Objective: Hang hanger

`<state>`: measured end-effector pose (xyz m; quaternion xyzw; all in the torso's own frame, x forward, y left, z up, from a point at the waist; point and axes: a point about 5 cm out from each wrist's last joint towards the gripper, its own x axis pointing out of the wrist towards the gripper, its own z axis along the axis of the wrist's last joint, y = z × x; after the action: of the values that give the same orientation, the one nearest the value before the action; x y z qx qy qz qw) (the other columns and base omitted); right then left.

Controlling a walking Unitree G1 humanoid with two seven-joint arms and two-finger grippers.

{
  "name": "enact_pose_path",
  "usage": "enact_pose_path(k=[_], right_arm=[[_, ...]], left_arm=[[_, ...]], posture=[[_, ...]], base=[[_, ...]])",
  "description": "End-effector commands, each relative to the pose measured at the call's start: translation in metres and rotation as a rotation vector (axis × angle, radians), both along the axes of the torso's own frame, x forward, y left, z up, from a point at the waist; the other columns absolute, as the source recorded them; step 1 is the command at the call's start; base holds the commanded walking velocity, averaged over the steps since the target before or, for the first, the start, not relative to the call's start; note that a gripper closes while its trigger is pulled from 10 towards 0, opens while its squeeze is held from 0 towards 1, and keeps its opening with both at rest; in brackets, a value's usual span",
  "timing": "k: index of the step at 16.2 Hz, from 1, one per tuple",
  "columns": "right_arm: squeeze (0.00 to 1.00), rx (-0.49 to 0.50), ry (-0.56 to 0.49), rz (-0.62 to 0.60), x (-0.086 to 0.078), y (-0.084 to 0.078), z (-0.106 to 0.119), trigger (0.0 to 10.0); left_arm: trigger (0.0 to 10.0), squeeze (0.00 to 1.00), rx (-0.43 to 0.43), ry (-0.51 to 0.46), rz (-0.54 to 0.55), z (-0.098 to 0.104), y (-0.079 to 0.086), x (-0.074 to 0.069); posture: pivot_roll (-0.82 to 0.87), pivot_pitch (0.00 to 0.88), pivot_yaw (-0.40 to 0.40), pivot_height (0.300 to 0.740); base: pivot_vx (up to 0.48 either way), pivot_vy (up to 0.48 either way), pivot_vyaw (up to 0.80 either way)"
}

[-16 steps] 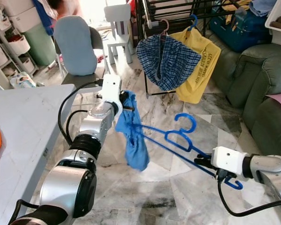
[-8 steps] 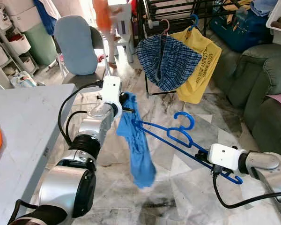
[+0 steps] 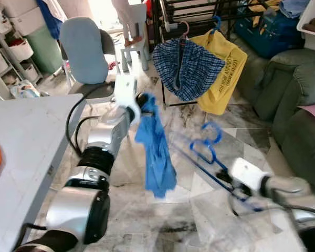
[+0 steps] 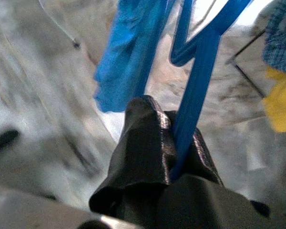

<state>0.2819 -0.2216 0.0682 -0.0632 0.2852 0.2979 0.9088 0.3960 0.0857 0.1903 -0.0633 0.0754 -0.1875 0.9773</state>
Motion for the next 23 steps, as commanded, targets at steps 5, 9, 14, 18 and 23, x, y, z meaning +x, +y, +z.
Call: enact_pose_path(k=[5,9,14,18,23], right_arm=[[0.0,0.055,0.047,-0.177,0.008,0.001,-0.014,10.0],[0.0,0.083,0.107,-0.25,0.009,-0.008,-0.023,10.0],[0.0,0.069,0.184,-0.314,0.002,-0.012,-0.04,10.0],[0.0,0.231,0.048,-0.619,0.029,-0.032,-0.015,10.0],[0.0,0.65,-0.264,-0.979,0.071,-0.057,0.065,10.0]], left_arm=[[10.0,0.0,-0.041,0.0,-0.065,0.009,-0.01,-0.01],[10.0,0.0,-0.082,-0.042,-0.151,0.019,-0.023,-0.019],[10.0,0.0,-0.063,-0.194,-0.435,0.033,-0.045,-0.048],[10.0,0.0,-0.039,-0.2,-0.618,0.019,-0.045,-0.071],[10.0,0.0,0.056,-0.091,-0.611,-0.032,-0.027,-0.082]], posture=[[-0.13,0.0,0.119,0.74],[-0.13,0.0,0.108,0.74],[-0.13,0.0,0.1,0.74],[-0.14,0.0,0.098,0.74],[-0.14,0.0,0.099,0.74]], base=[[0.0,0.0,0.0],[0.0,0.0,0.0],[0.0,0.0,0.0],[0.0,0.0,0.0],[0.0,0.0,0.0]])
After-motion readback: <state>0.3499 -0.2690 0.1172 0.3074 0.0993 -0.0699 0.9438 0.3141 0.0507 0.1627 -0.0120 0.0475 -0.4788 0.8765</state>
